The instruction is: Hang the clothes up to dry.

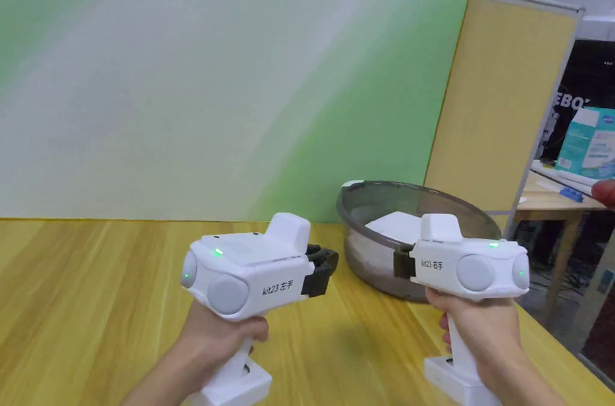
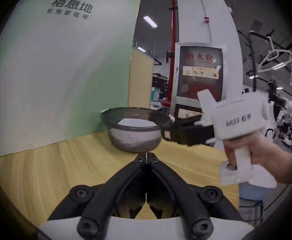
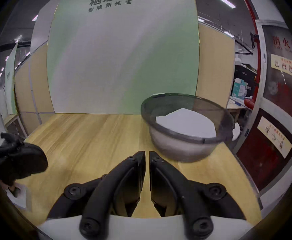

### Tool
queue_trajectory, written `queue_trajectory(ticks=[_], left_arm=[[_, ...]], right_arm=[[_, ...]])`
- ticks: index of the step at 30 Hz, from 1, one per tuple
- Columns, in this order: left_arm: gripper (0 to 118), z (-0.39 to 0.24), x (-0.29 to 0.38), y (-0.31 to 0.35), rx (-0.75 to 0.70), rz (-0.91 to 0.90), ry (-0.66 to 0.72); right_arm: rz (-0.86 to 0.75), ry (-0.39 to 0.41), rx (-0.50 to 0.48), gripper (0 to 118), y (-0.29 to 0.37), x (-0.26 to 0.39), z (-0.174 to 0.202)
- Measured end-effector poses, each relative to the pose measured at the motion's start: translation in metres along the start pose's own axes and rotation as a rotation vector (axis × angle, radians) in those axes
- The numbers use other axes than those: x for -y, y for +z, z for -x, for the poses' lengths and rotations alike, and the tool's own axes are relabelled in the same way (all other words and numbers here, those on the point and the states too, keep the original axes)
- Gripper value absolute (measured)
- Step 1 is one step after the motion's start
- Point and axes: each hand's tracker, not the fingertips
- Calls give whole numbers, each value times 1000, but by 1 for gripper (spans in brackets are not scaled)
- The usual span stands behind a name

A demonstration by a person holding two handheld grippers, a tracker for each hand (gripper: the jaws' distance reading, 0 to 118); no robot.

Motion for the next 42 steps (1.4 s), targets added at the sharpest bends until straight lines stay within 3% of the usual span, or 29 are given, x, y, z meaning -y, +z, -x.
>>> queue_trajectory(ticks=[2, 4, 8, 11, 12, 13, 14, 16, 17, 18, 19, 20, 21, 22, 25, 27, 28, 31, 32, 34, 36, 38, 39, 42], left_arm=[[0, 8, -6, -13, -5, 1, -14], [0, 22, -13, -34, -19, 23, 2], [0, 54, -19, -82, -51, 37, -39], [0, 84, -23, -122, -72, 49, 18], [0, 91, -23, -133, -108, 52, 34], [0, 99, -23, -144, -100, 50, 30], [0, 106, -23, -153, -101, 56, 35], [0, 119, -22, -171, -111, 79, 48], [0, 127, -18, -177, -118, 66, 47], [0, 133, -14, -180, -126, 67, 58], [0, 139, -8, -183, -122, 58, 62], [0, 142, -4, -185, -127, 57, 67], [0, 146, 1, -186, -126, 51, 75], [0, 148, 6, -187, -124, 56, 84], [0, 152, 20, -185, -123, 83, 120], [0, 153, 27, -185, -126, 86, 126], [0, 153, 30, -184, -132, 86, 117], [0, 155, 35, -180, -130, 84, 108], [0, 155, 34, -180, -136, 89, 109], [0, 157, 36, -175, -137, 91, 110], [0, 158, 37, -172, -143, 87, 118], [0, 157, 37, -169, -146, 91, 112], [0, 156, 38, -167, -163, 88, 99], [0, 154, 36, -158, -158, 81, 98]], right_arm=[[42, -15, -35, 10, -14, -31, -13], [72, 72, -69, 10, -35, -73, -25], [169, 146, -90, 10, -105, -139, -48], [334, 91, -154, 10, -187, -166, -71], [367, 99, -173, 12, -206, -168, -71], [433, 120, -162, 27, -230, -174, -75], [489, 178, -217, 32, -246, -176, -81], [570, 212, -255, 26, -274, -167, -90], [614, 226, -259, 30, -288, -163, -93], [652, 245, -260, 46, -302, -157, -95], [663, 233, -227, 84, -318, -150, -100], [692, 236, -202, 110, -331, -145, -102], [690, 262, -154, 118, -341, -138, -101], [691, 292, -158, 117, -348, -134, -101], [649, 224, -206, 116, -361, -129, -97], [711, 184, -257, 116, -370, -120, -92], [755, 188, -311, 116, -377, -115, -89], [837, 299, -263, 114, -384, -96, -76], [821, 289, -269, 110, -387, -93, -77], [840, 259, -245, 89, -387, -91, -72], [756, 304, -238, 75, -402, -93, -86], [714, 326, -230, 30, -400, -96, -88], [715, 349, -238, 21, -401, -97, -89], [753, 312, -282, 21, -387, -93, -81]])
